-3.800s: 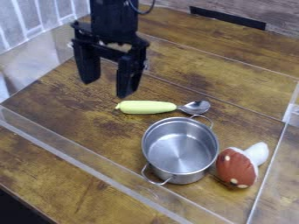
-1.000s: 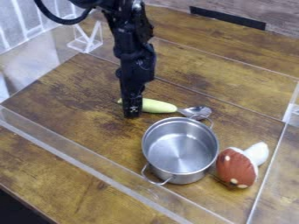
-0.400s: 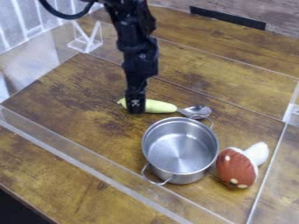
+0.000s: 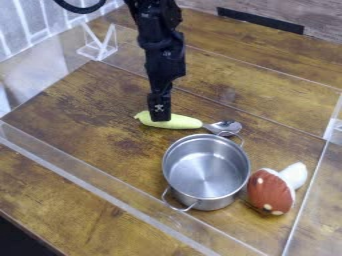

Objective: Move the green spoon to the right

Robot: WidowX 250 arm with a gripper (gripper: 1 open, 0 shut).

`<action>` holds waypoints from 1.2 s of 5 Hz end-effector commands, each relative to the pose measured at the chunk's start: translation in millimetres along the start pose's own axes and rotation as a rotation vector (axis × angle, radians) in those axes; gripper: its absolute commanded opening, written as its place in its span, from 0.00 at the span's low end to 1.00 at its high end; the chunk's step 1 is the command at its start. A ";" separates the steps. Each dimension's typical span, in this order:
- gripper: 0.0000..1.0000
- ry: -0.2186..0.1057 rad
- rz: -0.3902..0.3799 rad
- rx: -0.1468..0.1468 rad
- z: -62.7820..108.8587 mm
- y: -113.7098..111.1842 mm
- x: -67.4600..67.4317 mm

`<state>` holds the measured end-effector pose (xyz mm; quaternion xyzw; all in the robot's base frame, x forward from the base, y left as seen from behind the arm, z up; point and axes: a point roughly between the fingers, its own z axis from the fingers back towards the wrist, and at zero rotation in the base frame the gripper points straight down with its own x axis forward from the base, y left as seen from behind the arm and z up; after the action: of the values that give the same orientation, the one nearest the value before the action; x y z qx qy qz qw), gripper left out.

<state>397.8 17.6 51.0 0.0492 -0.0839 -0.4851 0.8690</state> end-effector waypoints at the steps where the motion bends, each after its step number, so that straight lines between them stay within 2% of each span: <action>1: 1.00 -0.029 0.062 0.039 12.2 10.0 -9.1; 2: 1.00 -0.028 0.118 0.024 8.3 7.6 -21.5; 3: 1.00 -0.046 0.074 0.004 1.8 1.8 -25.0; 4: 0.00 -0.060 0.025 -0.009 -1.8 -3.7 -26.2; 6: 0.00 -0.081 0.007 -0.026 -6.8 7.3 -10.1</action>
<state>391.8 27.4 28.7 0.0029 -0.0906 -0.4867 0.8688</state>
